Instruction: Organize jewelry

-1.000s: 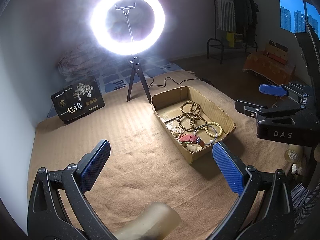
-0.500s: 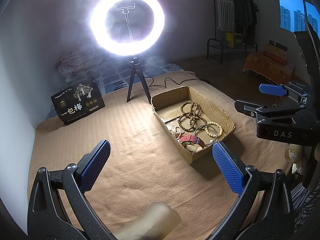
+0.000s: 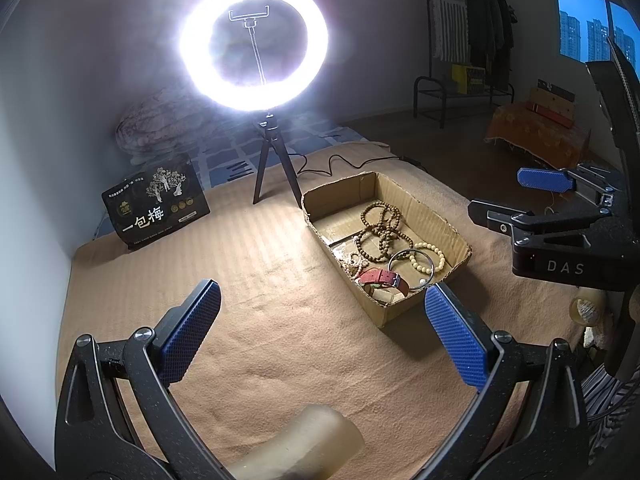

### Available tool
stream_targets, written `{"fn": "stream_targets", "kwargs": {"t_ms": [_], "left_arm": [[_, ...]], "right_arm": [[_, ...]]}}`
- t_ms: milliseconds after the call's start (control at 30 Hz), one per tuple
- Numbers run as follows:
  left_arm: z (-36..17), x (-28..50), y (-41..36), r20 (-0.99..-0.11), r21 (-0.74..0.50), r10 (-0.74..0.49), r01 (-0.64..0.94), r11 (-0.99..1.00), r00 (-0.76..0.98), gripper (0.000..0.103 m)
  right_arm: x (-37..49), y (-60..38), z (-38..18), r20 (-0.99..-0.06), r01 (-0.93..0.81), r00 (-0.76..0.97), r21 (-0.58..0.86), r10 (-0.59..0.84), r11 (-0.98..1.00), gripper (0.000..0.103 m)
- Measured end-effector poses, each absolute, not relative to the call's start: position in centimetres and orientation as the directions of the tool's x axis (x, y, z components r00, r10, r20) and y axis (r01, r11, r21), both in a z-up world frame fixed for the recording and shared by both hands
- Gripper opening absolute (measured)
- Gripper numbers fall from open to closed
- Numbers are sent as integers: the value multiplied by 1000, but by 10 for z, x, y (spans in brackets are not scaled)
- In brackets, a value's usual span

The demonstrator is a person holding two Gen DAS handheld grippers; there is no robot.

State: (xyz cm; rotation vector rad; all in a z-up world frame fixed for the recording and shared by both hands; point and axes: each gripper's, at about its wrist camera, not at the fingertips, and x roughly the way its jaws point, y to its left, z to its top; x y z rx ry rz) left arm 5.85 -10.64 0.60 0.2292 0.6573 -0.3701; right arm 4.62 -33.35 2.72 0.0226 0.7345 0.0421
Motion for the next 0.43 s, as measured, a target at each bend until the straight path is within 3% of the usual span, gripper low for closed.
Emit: {"fn": "stream_targets", "kwargs": {"t_ms": [433], "left_arm": [[7,59,-106,-633,88,-248,387,918,733,103]], "right_arm": [[46,-335,27,-676,-26,735,49,52,998,80]]}}
